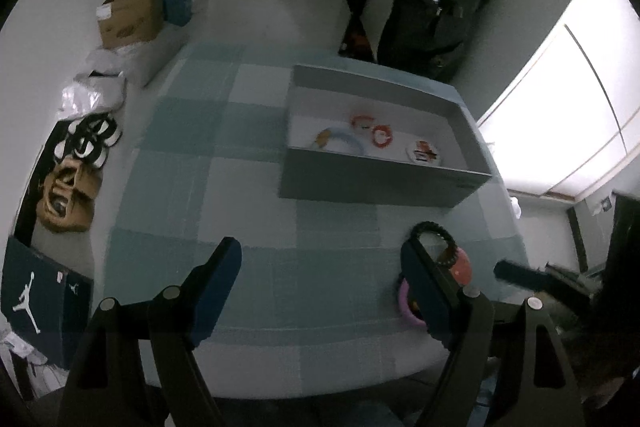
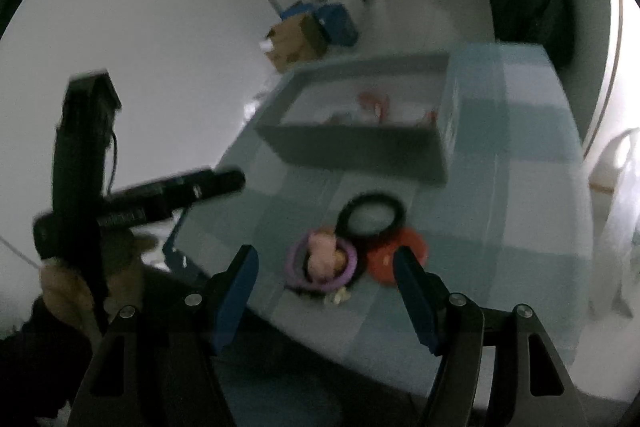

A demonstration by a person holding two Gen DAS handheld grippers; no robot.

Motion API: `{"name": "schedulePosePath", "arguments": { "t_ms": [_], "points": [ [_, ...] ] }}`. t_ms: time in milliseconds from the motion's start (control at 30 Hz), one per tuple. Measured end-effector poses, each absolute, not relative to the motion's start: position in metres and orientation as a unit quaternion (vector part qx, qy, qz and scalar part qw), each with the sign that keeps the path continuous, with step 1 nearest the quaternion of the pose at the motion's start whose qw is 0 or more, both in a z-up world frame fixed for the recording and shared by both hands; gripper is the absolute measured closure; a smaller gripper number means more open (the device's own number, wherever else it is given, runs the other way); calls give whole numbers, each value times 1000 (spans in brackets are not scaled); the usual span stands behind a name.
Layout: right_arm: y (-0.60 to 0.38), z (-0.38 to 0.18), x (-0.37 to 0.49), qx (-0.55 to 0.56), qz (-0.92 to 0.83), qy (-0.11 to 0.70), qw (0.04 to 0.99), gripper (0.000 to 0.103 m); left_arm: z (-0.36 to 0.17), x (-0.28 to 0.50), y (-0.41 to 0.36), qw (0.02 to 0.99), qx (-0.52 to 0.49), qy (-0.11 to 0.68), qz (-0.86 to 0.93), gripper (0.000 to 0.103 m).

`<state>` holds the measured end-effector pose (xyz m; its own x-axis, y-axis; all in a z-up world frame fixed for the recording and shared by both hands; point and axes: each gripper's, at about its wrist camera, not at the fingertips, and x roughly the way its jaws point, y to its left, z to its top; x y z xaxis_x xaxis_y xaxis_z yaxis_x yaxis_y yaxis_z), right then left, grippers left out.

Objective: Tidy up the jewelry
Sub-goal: 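Grasp the black beaded bracelet with the right tool and lift it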

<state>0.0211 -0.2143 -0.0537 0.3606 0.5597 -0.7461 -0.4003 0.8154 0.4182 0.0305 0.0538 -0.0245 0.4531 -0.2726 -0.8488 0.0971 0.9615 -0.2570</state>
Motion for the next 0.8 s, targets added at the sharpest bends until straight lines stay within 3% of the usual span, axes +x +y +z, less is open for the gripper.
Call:
{"name": "schedulePosePath", "arguments": {
  "t_ms": [233, 467, 633, 800],
  "points": [
    [-223, -63, 39, 91, 250, 478, 837, 34, -34, 25, 39, 829, -76, 533, -149, 25],
    [-221, -82, 66, 96, 227, 500, 830, 60, -42, 15, 33, 813, -59, 551, -178, 25],
    [-201, -87, 71, 38, 215, 506, 834, 70, -36, 12, 30, 808, -69, 544, -215, 25],
    [-184, -86, 67, -47, 204, 496, 843, 90, -28, 1, 10, 810, -30, 531, -245, 25]
  ]
}}
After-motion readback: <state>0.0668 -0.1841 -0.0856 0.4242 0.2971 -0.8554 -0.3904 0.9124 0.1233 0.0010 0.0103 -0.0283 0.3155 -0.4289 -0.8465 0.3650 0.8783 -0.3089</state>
